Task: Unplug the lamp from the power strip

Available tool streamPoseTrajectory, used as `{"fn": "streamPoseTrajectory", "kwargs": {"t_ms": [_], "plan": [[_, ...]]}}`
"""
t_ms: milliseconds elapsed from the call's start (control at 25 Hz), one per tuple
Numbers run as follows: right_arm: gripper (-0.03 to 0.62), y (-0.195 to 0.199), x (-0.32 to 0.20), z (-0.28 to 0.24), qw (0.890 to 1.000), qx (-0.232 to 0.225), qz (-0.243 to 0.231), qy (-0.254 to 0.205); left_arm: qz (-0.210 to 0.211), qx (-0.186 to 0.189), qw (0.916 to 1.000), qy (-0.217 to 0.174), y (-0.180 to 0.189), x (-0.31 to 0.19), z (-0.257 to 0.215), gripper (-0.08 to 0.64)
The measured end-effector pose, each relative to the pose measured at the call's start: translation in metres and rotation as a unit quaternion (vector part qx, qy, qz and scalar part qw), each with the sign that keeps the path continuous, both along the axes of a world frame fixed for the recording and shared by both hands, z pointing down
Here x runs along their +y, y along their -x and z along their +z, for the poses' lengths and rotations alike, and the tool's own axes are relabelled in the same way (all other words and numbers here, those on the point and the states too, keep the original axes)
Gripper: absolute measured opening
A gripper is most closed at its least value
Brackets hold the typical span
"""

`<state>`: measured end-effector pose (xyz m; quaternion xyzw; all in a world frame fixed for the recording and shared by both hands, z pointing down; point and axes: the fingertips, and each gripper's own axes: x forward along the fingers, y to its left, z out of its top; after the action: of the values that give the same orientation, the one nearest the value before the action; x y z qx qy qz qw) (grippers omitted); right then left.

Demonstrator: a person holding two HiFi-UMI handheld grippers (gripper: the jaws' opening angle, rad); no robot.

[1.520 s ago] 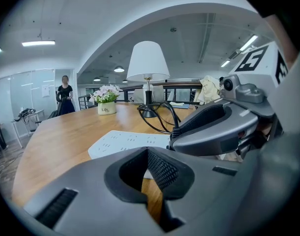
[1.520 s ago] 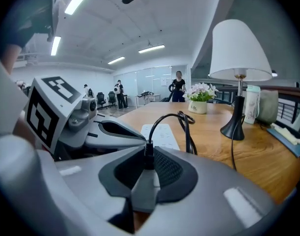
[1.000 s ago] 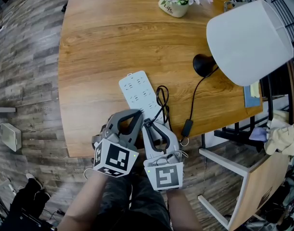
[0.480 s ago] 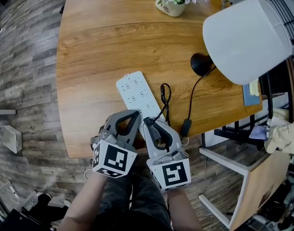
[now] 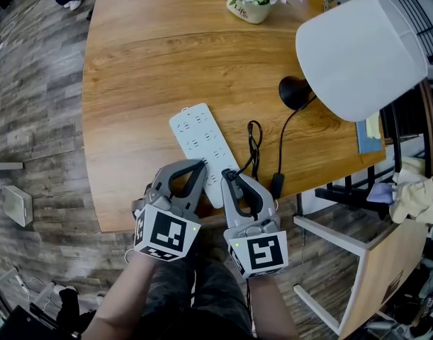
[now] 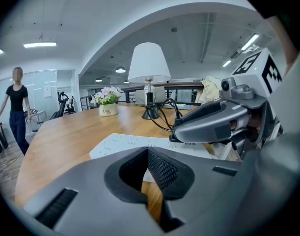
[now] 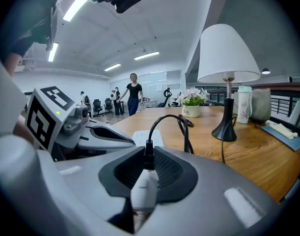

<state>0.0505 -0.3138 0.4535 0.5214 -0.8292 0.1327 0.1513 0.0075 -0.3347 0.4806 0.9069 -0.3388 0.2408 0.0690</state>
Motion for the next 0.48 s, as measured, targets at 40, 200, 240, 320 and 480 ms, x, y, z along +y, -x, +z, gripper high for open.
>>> {"fn": "streamPoseTrajectory", "kwargs": {"t_ms": [40, 200, 240, 320, 480], "plan": [[0.069, -0.005, -0.001, -0.001, 1.000, 0.004, 0.006, -0.001, -0.001, 0.005, 1.0000, 0.002, -0.001, 0.000, -0.001, -0.003], [0.069, -0.026, -0.003, 0.000, 0.999, 0.005, 0.037, -0.001, -0.002, 0.017, 0.9998, 0.008, -0.003, 0.000, -0.003, -0.003], [0.069, -0.030, -0.004, 0.000, 0.999, 0.005, 0.045, -0.001, -0.002, 0.019, 0.9998, 0.009, -0.004, 0.000, -0.003, -0.003], [0.069, -0.038, -0.004, 0.002, 0.998, 0.012, 0.059, 0.002, -0.001, 0.020, 0.9998, 0.010, -0.005, 0.000, -0.003, -0.003], [0.069, -0.048, -0.005, 0.011, 0.996, 0.028, 0.080, 0.019, 0.002, 0.022, 0.9997, 0.012, -0.006, 0.001, -0.005, -0.003]]}}
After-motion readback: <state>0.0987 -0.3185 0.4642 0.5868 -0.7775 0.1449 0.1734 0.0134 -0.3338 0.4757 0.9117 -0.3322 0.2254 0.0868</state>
